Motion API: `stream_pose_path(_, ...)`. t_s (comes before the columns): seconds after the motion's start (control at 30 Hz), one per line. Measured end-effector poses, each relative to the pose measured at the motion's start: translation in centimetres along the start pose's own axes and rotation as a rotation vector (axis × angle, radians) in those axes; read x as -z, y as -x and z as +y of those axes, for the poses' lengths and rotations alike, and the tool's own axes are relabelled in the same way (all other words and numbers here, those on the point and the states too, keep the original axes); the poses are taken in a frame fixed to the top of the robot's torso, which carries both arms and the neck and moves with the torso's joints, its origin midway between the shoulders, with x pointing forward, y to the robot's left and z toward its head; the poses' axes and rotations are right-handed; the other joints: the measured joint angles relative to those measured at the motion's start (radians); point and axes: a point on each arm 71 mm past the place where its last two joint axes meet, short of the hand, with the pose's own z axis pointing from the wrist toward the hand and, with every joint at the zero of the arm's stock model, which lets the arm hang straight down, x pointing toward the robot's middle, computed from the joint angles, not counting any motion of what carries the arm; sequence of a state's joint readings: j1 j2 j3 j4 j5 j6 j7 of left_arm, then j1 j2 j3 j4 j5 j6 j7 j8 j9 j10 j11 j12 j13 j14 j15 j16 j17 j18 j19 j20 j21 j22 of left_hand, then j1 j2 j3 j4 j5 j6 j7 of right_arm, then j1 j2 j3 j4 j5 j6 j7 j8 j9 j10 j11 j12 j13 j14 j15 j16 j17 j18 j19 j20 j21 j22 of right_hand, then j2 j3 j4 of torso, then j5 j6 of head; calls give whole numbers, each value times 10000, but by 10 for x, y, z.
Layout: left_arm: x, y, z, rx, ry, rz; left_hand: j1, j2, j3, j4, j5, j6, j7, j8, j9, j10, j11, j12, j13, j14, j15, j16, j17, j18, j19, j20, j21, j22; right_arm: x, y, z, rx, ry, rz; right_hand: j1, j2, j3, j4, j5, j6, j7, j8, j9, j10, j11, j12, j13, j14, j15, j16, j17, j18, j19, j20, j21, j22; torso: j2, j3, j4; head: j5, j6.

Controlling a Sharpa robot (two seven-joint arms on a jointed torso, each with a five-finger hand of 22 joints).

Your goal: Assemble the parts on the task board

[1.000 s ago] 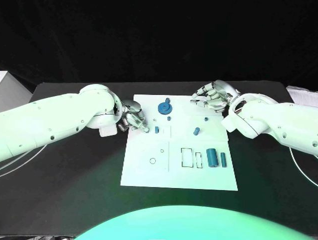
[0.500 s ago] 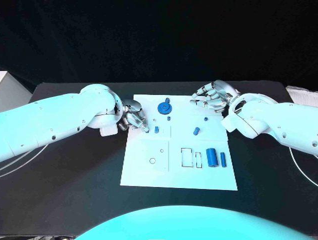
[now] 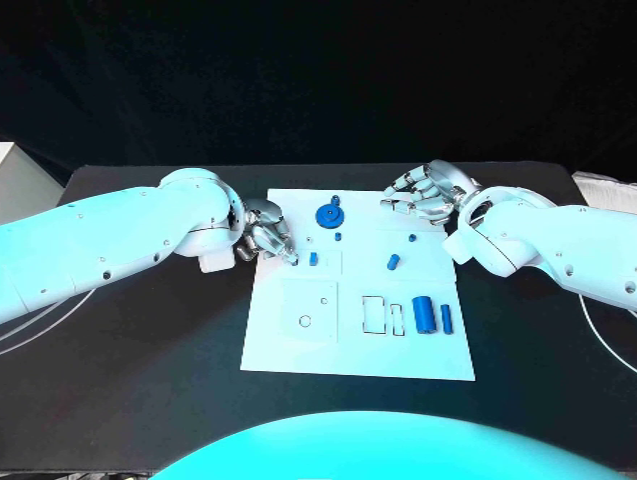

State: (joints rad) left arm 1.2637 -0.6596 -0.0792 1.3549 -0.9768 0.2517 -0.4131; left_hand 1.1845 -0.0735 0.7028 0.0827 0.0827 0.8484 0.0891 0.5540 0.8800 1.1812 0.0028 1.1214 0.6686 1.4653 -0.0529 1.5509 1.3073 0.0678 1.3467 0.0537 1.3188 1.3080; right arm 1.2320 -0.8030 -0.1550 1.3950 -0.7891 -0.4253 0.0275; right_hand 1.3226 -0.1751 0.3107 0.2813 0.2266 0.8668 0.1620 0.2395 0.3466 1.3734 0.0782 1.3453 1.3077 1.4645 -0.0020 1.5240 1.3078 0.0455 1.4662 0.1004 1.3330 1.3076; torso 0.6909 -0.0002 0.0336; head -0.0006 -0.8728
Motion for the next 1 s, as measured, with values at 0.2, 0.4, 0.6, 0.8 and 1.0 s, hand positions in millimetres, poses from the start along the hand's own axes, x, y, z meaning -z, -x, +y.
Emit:
stream_pose_path(0.2, 0, 0, 2, 107, 3, 151, -1, 0, 1, 1, -8, -55, -17, -144, -178, -87, 86, -62, -75, 15, 15, 0, 0, 0, -35, 35, -42, -37, 0, 0, 0, 0, -1, 0, 0, 0, 0, 0, 0, 0, 0, 0, 0, 0, 0, 0, -1, 0, 0, 0, -1, 0, 0, 0, 0, -1, 1, 1, 0, -8, 0)
stream_pose_path(0.4, 1, -1, 4, 243, 4, 368, -58, -160, 377, -503, -9, -71, -34, -146, -248, -124, 121, -62, -127, 15, 15, -38, 0, -1, -70, 70, -81, -67, 0, 0, 0, 0, -2, -1, 0, 0, 0, 0, 0, 0, 0, 0, 0, 0, 0, 0, -1, 0, 0, 0, -1, 0, 0, 0, 0, -2, 1, 7, 0, -14, 0)
stream_pose_path(0.6, 1, -2, 6, 331, 35, 578, -95, -284, 409, -636, -9, -71, -34, -184, -337, -124, 121, -62, -131, 15, 15, -38, 0, 0, -70, 70, -82, -73, 0, 0, 0, 0, -3, -2, 0, 0, 0, 0, 0, 0, 0, 0, 0, 0, 0, 0, -2, 0, 0, 0, -1, 0, 0, 0, 0, -2, 2, 7, -1, -22, 0)
stream_pose_path(0.8, 2, -3, 9, 402, 87, 683, -177, -441, 402, -684, 55, -46, 19, -184, -407, -197, 116, -63, -126, 15, 15, -38, 0, 0, -70, 70, -81, -73, 0, 0, 0, -1, -4, -3, 0, 0, 0, 0, 0, 0, 0, 0, 0, 0, 0, 0, -2, 0, 0, 0, -2, 0, 0, 0, 0, -3, 4, 11, -7, -38, 0)
stream_pose_path(1.0, 4, -3, 11, 469, 103, 706, -267, -611, 424, -762, 108, 23, -19, -260, -519, -198, 115, -62, -107, 15, 15, -38, 0, 0, -70, 70, -81, -73, 1, 0, 0, 0, -7, -6, 0, 0, -1, 0, 0, 0, 0, 0, 0, 0, 0, 0, -3, 0, 0, 0, -2, 0, 0, 0, 0, -3, 4, 11, -3, -47, 0)
